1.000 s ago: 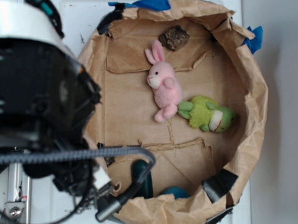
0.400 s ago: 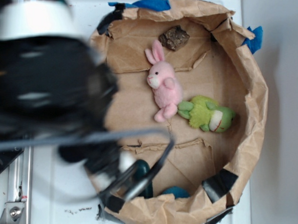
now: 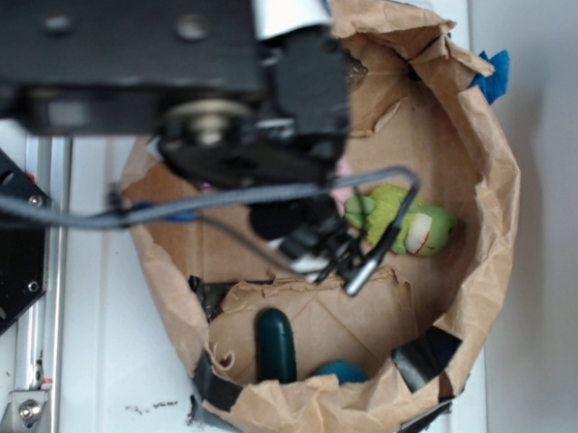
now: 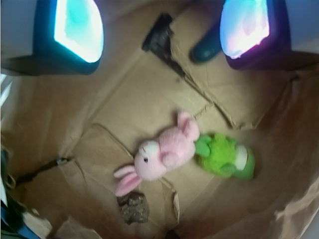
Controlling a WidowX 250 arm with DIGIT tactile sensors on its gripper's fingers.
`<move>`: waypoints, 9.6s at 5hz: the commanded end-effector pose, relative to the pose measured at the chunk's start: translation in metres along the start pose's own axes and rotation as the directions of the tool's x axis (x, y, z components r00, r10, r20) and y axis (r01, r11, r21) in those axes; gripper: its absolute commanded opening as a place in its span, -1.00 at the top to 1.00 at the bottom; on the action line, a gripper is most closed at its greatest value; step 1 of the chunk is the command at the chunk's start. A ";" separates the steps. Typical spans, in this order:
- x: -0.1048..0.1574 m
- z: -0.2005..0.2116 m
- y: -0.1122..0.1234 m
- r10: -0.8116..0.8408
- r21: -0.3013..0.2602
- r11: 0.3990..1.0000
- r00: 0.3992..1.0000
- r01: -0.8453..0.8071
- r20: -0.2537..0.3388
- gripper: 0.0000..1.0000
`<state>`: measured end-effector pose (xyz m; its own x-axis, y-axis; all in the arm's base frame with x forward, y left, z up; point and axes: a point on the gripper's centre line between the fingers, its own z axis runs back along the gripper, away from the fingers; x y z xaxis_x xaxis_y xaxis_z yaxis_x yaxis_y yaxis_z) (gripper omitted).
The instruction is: Grab the rock.
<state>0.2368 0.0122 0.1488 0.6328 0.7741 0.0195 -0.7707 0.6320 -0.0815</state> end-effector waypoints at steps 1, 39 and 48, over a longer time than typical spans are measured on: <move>0.045 -0.022 0.000 0.080 -0.022 0.997 0.994 -0.079 0.072 -1.00; 0.107 -0.089 0.038 -0.029 0.092 0.996 0.933 -0.005 0.359 -1.00; 0.156 -0.105 0.033 -0.009 0.109 0.993 0.915 -0.038 0.403 1.00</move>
<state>0.3163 0.1289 0.0269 0.5927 0.7147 0.3715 -0.7843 0.6170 0.0642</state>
